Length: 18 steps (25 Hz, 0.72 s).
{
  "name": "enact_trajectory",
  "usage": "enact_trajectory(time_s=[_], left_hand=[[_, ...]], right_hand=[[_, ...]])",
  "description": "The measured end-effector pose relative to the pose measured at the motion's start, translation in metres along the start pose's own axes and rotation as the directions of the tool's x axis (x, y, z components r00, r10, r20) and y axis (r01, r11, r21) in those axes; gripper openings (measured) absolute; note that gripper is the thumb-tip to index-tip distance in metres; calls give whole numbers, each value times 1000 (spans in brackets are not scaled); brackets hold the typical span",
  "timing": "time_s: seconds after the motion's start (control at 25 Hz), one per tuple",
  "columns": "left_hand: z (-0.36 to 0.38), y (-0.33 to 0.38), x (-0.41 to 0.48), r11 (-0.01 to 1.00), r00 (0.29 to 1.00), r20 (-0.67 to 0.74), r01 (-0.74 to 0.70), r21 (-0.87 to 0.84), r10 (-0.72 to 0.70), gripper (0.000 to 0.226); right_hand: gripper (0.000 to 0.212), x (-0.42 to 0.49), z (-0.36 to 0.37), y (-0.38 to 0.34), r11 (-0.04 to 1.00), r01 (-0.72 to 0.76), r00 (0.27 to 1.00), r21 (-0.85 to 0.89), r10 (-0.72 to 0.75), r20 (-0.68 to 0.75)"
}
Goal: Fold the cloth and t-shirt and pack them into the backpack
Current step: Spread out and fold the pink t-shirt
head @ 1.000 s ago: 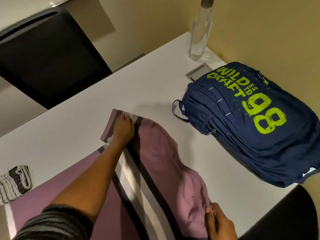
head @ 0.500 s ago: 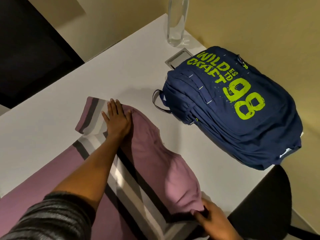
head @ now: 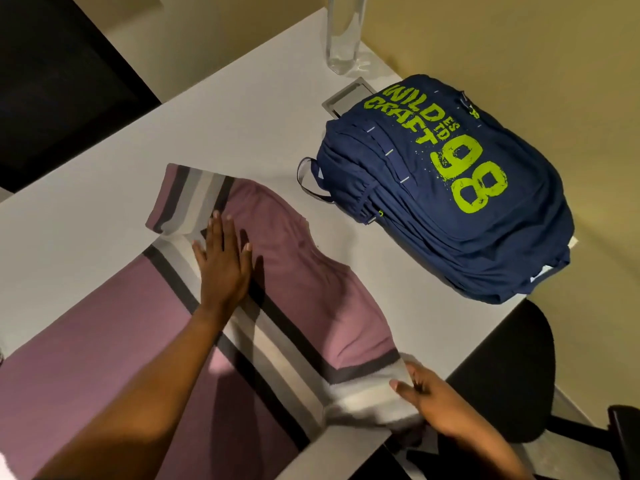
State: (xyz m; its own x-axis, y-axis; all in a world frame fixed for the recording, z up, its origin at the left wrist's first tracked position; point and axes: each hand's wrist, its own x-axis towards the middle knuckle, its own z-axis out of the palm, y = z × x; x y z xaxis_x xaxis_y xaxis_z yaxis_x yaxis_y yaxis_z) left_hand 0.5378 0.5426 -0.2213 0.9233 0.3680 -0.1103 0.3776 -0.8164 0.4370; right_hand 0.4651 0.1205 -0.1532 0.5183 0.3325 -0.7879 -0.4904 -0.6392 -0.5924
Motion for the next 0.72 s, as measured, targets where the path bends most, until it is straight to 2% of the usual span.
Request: enact_trajectory(time_s=[0.08, 0.12, 0.2, 0.28, 0.32, 0.36, 0.4, 0.44, 0.48, 0.56, 0.64, 0.68, 0.72], left_hand=[[-10, -17, -69, 1000, 1000, 1, -6, 10, 6, 63], [-14, -28, -105, 1000, 1000, 2, 0, 15, 0, 63], [-20, -52, -170, 998, 998, 8, 64, 16, -64, 64], [-22, -80, -227, 986, 985, -61, 163, 17, -162, 65], [-23, -96, -255, 979, 973, -111, 203, 13, -200, 64], [-21, -115, -282, 967, 956, -157, 253, 20, -247, 63], [-19, -136, -308, 946, 930, -198, 322, 31, -310, 61], [-18, -150, -331, 917, 898, -203, 399, -1, -391, 60], [-19, -155, -349, 895, 873, -198, 443, -59, -445, 60], [-13, -148, -373, 856, 831, -214, 482, -186, -514, 60], [2, -139, -394, 885, 847, -260, 427, -186, -463, 58], [14, -149, -403, 898, 857, -270, 408, -166, -439, 56], [23, -161, -413, 878, 839, -260, 444, -180, -478, 55]], right_hand=[[15, -3, 2, 12, 1000, -15, 992, 7, 15, -124], [6, -5, 4, 20, 997, -39, 985, -67, 26, -173], [20, -5, 7, 39, 975, -131, 972, -180, 91, -215], [21, -6, 12, 45, 919, -259, 955, -296, 198, -222], [18, -8, 15, 40, 827, -326, 938, -458, 222, -266], [17, -8, 15, 36, 673, -383, 916, -633, 186, -355], [23, -6, 17, 27, 542, -379, 907, -750, 56, -417], [28, -2, 22, 14, 518, -304, 896, -800, -131, -425], [32, 7, 29, 1, 565, -151, 867, -811, -318, -384], [42, 32, 44, -33, 620, 150, 779, -770, -554, -295], [53, 68, 51, -61, 600, 256, 759, -758, -610, -227], [57, 87, 54, -69, 554, 266, 766, -789, -618, -176], [60, 103, 56, -73, 507, 262, 783, -821, -609, -126]])
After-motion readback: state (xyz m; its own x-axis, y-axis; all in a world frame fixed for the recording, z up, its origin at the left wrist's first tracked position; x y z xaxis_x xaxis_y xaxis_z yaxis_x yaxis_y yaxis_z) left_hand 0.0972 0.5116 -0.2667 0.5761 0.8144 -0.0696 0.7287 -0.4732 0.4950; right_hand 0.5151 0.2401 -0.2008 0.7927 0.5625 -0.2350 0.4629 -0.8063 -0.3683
